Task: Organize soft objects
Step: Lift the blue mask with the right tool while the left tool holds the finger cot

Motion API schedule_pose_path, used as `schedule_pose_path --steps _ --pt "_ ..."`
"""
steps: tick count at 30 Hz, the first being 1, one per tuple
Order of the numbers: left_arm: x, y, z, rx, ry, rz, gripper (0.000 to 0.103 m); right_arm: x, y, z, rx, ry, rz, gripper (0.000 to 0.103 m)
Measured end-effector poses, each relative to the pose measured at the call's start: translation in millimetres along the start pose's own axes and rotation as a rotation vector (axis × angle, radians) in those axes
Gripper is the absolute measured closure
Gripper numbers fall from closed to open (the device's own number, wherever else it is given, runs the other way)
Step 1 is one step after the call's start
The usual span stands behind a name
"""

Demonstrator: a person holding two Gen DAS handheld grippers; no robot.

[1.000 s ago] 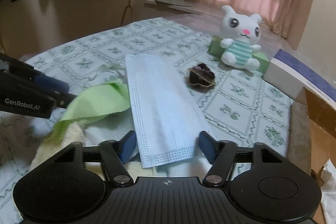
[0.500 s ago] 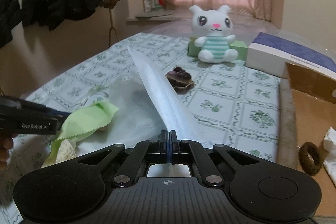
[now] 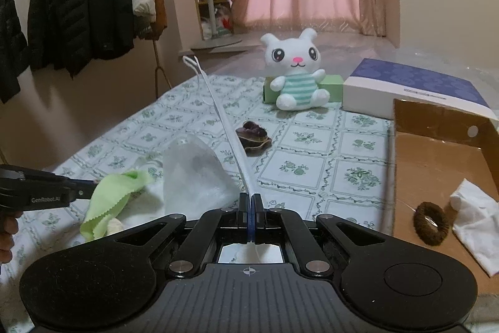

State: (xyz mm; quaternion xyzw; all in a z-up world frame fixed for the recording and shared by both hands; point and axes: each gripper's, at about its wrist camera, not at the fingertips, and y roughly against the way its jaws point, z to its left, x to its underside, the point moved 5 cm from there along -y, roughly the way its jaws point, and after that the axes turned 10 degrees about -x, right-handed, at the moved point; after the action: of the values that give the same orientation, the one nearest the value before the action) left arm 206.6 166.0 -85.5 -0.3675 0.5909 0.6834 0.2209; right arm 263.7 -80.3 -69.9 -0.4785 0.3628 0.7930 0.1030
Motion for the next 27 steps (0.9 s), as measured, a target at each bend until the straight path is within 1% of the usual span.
schedule_pose_path --steps 2,7,10,13,15,16,17,19,21,22,23,25,27 --pt "-1.2 9.8 2.7 -0.032 -0.01 -0.009 0.099 -0.2 8.3 2.3 0.001 -0.003 -0.011 0.103" --pt "-4.9 37.7 2.9 -0.101 -0.089 -0.051 0.099 -4.1 29.3 6.9 0.001 -0.016 -0.038 0.103" --pt "-5.6 56.9 -0.2 -0.106 -0.137 -0.08 0.099 -7.0 42.8 11.5 -0.001 -0.016 -0.059 0.103" --pt "-3.1 73.4 -2.0 -0.099 -0.154 -0.081 0.099 -8.7 56.7 16.3 -0.004 -0.017 -0.075 0.103" --pt "2.4 81.0 -5.5 -0.097 -0.189 -0.065 0.099 -8.3 65.0 19.1 -0.005 -0.016 -0.081 0.103" --pt "6.8 82.1 -8.9 -0.113 -0.224 -0.051 0.099 -7.2 69.1 20.9 -0.005 -0.016 -0.08 0.103" --pt "12.4 81.5 -12.2 -0.14 -0.274 -0.037 0.099 -5.4 72.8 22.4 -0.004 -0.02 -0.078 0.103" --pt "28.8 77.9 -21.5 -0.184 -0.404 -0.004 0.099 -0.7 80.0 25.0 -0.008 -0.032 -0.072 0.103" --pt "49.7 73.2 -30.2 -0.199 -0.524 0.034 0.098 4.4 86.5 27.2 -0.016 -0.038 -0.068 0.103" --pt "59.3 71.7 -31.6 -0.194 -0.549 0.055 0.098 7.6 90.3 28.8 -0.013 -0.043 -0.066 0.103" --pt "66.1 70.1 -30.3 -0.186 -0.55 0.077 0.098 10.6 93.5 29.7 -0.015 -0.048 -0.06 0.103" --pt "76.5 69.6 -23.1 -0.176 -0.515 0.116 0.098 17.3 99.2 30.4 -0.014 -0.063 -0.047 0.103" --pt "80.9 74.5 -16.4 -0.191 -0.477 0.126 0.098 23.3 105.8 29.7 -0.007 -0.073 -0.038 0.102"
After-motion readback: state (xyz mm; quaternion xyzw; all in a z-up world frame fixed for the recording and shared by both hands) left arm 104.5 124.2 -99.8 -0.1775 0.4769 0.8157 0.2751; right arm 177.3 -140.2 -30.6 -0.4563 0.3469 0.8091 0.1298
